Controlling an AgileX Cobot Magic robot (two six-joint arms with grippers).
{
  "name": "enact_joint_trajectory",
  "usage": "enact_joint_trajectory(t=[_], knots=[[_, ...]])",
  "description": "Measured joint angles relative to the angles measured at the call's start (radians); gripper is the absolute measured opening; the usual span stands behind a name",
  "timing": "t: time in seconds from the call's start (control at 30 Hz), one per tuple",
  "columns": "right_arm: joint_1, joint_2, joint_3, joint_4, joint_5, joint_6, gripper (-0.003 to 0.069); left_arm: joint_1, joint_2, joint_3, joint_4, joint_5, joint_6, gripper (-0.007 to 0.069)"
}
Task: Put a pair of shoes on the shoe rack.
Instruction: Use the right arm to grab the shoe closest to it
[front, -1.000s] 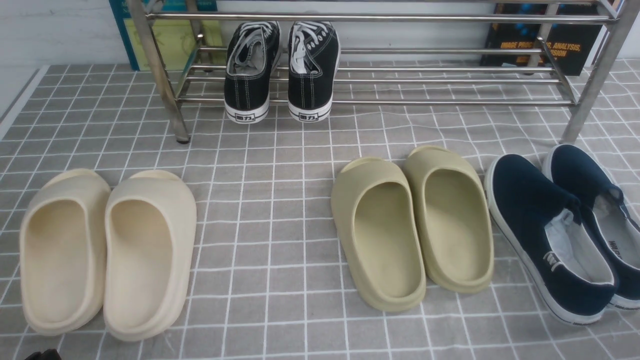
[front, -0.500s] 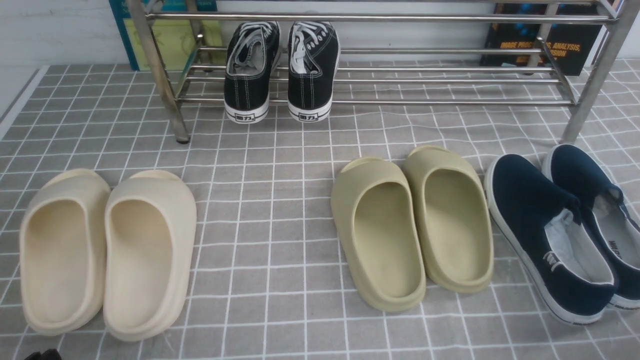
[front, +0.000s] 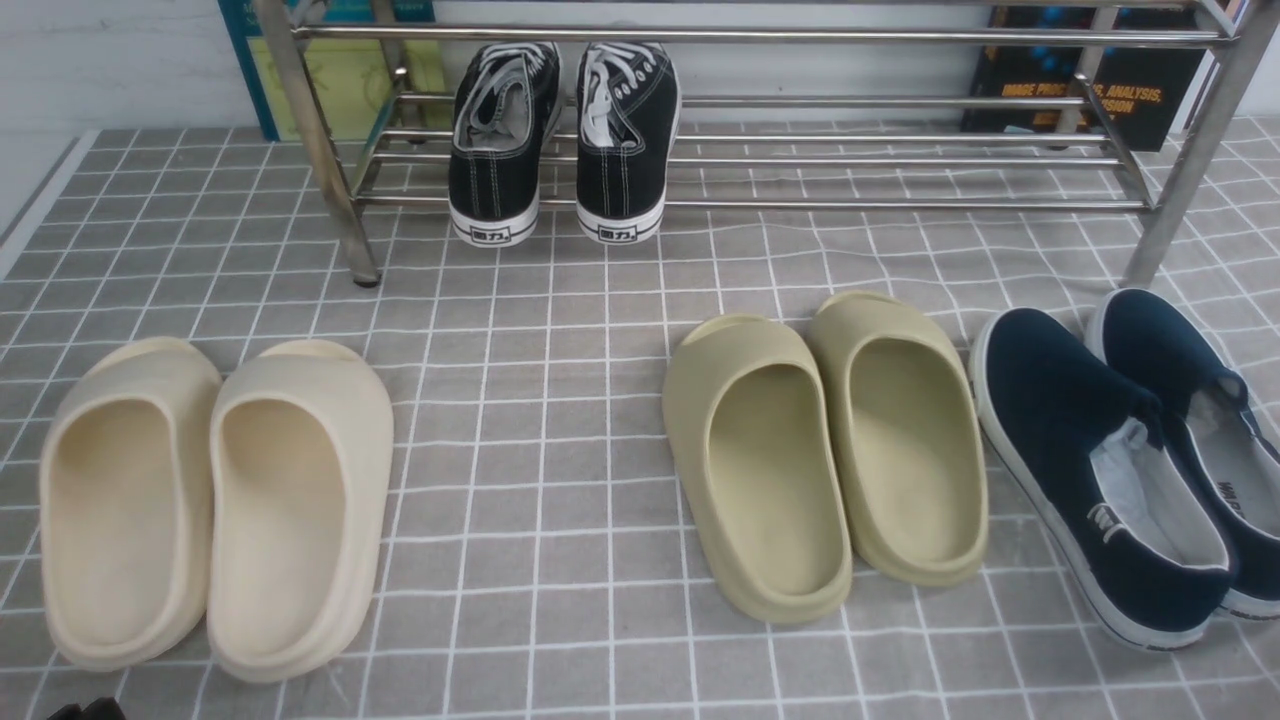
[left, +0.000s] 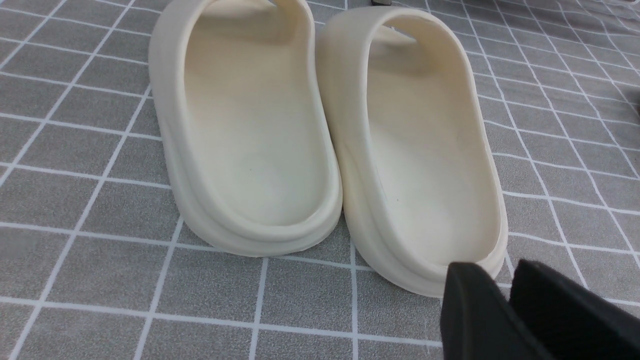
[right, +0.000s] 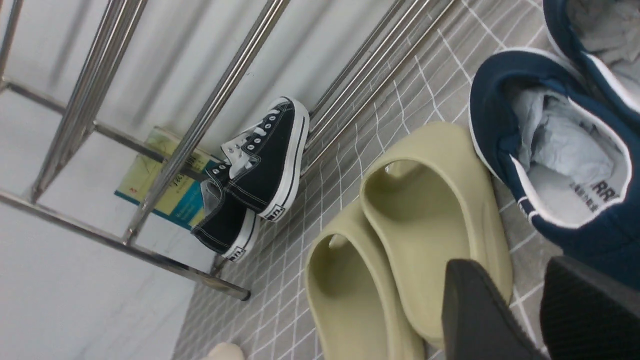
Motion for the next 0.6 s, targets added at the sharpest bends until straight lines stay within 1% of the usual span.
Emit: enact_joint_trajectory(t=[0.03, 0.07, 0.13, 0.17, 0.2, 0.33, 0.37, 0.43, 0.47, 0.53, 0.57, 0.6], knots=[[0.000, 0.000, -0.046, -0.007, 0.006, -0.090, 0.0239, 0.000, 0.000, 0.000, 0.000, 0.000, 0.000, 0.0134], [0.000, 0.005, -0.091, -0.022, 0.012, -0.142, 0.0237, 0.000, 0.000, 0.000, 0.000, 0.000, 0.000, 0.0134], [0.000, 0.046, -0.170, -0.062, 0.030, -0.217, 0.0221, 0.000, 0.000, 0.000, 0.000, 0.000, 0.000, 0.0134], [0.000, 0.085, -0.219, -0.098, 0.048, -0.243, 0.0201, 0.000, 0.000, 0.000, 0.000, 0.000, 0.000, 0.0134], [0.000, 0.094, -0.229, -0.107, 0.052, -0.247, 0.0190, 0.000, 0.000, 0.000, 0.000, 0.000, 0.000, 0.0134], [0.000, 0.346, -0.485, -0.359, 0.248, -0.264, 0.0028, 0.000, 0.000, 0.000, 0.000, 0.000, 0.000, 0.0136], [0.000, 0.384, -0.509, -0.398, 0.273, -0.261, 0.0016, 0.000, 0.000, 0.000, 0.000, 0.000, 0.000, 0.0136], [0.000, 0.543, -0.666, -0.543, 0.443, -0.242, -0.0003, 0.000, 0.000, 0.000, 0.000, 0.000, 0.000, 0.0141], [0.003, 0.608, -0.719, -0.591, 0.515, -0.235, -0.0003, 0.000, 0.000, 0.000, 0.000, 0.000, 0.000, 0.0142], [0.019, 0.731, -0.802, -0.660, 0.635, -0.218, -0.0003, 0.000, 0.000, 0.000, 0.000, 0.000, 0.000, 0.0145], [0.021, 0.731, -0.802, -0.660, 0.645, -0.218, -0.0003, 0.000, 0.000, 0.000, 0.000, 0.000, 0.000, 0.0145], [0.044, 0.816, -0.843, -0.688, 0.696, -0.204, -0.0003, 0.000, 0.000, 0.000, 0.000, 0.000, 0.000, 0.0145]])
